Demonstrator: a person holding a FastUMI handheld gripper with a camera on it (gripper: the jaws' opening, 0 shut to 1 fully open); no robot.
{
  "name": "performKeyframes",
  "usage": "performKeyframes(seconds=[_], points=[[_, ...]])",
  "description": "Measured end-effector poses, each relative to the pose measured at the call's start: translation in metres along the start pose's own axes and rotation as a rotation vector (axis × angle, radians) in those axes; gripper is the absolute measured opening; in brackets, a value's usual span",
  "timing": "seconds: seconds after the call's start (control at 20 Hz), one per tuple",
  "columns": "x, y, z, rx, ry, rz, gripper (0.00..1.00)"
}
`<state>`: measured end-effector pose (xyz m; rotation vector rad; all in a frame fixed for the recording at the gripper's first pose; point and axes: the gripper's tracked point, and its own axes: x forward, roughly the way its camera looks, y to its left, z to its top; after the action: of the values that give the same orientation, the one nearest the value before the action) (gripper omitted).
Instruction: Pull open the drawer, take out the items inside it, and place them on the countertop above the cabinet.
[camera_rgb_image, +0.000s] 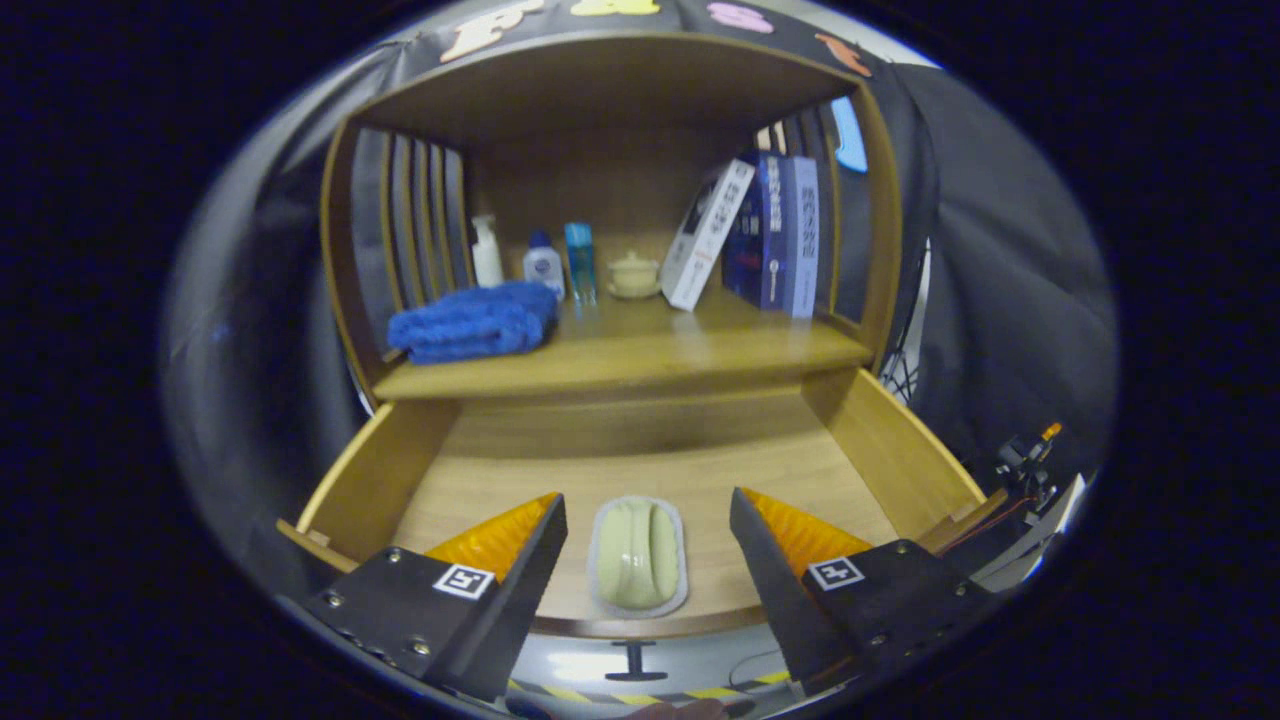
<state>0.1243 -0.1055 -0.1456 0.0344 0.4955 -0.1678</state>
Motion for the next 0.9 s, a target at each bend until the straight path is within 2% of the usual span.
performKeyframes(seconds=[0.2, 0.55, 0.7, 0.85, 0.9], points=[[0.035, -0.001, -0.025, 0.033, 0.147, -0.014, 0.91], [0.049, -0.012, -0.048, -0.007, 0.313, -0.121, 0.89], [0.051, -0.008, -0.051, 0.031, 0.328, -0.121, 0.83], [0.056, -0.002, -0.052, 0.080, 0.336, -0.088, 0.83], [0.058, 0.005, -0.051, 0.090, 0.327, -0.065, 0.75]])
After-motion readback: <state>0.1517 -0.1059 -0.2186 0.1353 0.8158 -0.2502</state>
